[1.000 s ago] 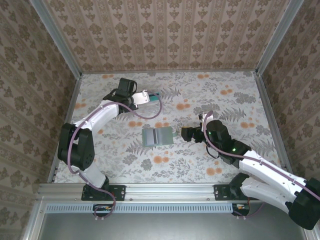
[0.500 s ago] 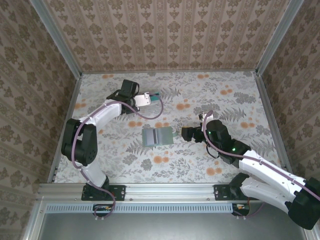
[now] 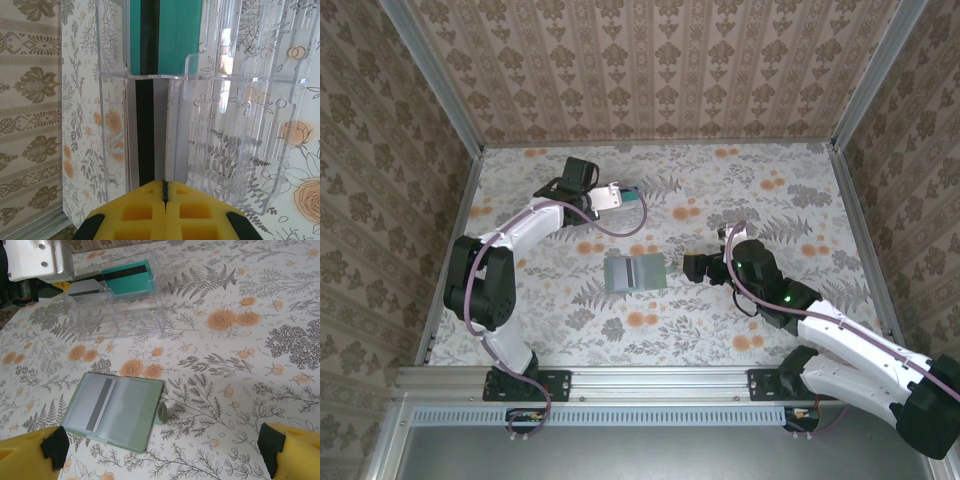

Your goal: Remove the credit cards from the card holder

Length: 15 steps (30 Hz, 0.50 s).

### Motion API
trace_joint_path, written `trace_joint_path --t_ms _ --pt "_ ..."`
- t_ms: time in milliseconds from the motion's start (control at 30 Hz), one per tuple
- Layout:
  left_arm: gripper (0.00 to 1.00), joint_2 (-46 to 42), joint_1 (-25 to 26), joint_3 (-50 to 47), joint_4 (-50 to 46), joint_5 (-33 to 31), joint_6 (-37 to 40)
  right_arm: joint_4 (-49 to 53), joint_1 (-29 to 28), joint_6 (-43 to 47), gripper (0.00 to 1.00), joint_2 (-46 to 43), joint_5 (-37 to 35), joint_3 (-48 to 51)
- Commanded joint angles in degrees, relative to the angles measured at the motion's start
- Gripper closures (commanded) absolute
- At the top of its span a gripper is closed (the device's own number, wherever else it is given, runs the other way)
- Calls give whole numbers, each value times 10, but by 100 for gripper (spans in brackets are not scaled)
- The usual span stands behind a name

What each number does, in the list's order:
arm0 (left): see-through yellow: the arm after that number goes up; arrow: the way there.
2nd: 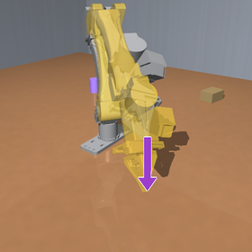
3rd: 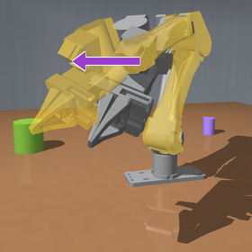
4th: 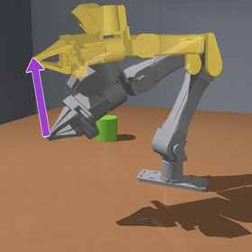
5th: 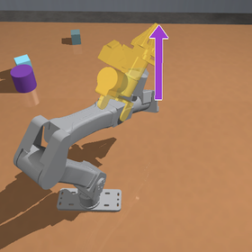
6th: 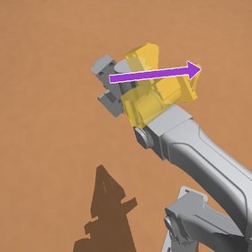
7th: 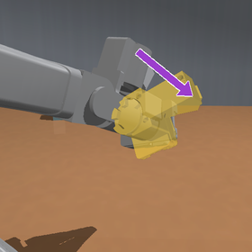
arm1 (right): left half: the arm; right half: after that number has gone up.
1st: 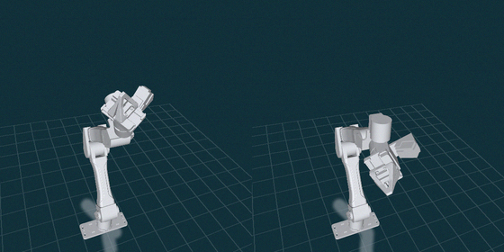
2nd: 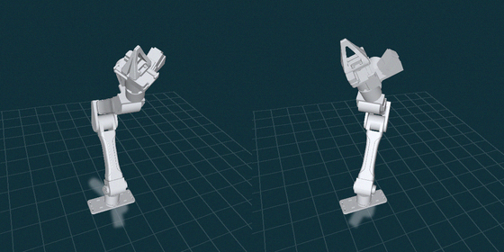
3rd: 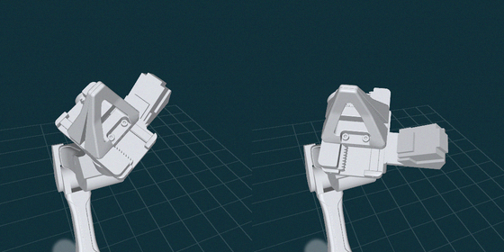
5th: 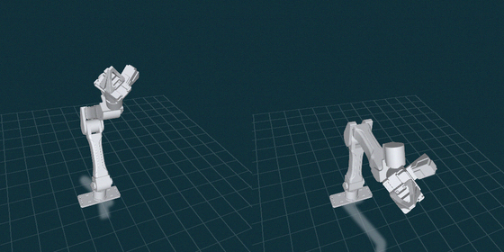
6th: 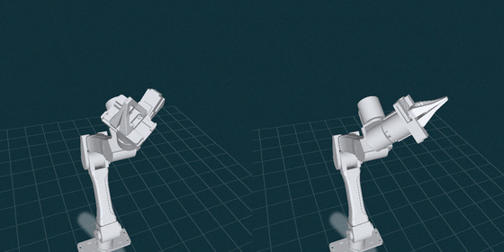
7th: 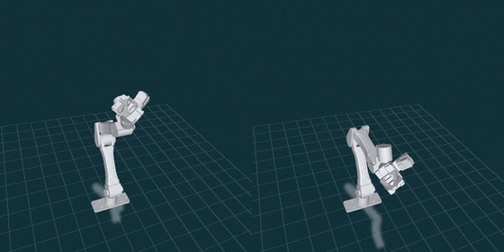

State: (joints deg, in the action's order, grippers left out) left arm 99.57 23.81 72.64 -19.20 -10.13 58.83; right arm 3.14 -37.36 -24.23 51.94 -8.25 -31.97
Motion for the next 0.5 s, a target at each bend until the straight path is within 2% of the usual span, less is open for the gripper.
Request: trace_joint_path --t_ms 0,100,200,267,467 --pt "94 13 -8 20 10 -5 13 -9 4 -7 0 5 0 7" --pt "86 19 -10 16 27 -20 14 -11 4 -7 0 6 2 7" --pt "85 23 -9 19 30 -24 14 -10 4 -9 0 7 4 6" --pt "79 27 -9 21 35 -30 15 -10 4 -9 0 8 4 7" --pt "79 42 -13 29 51 -48 15 -10 5 -8 0 7 5 7"
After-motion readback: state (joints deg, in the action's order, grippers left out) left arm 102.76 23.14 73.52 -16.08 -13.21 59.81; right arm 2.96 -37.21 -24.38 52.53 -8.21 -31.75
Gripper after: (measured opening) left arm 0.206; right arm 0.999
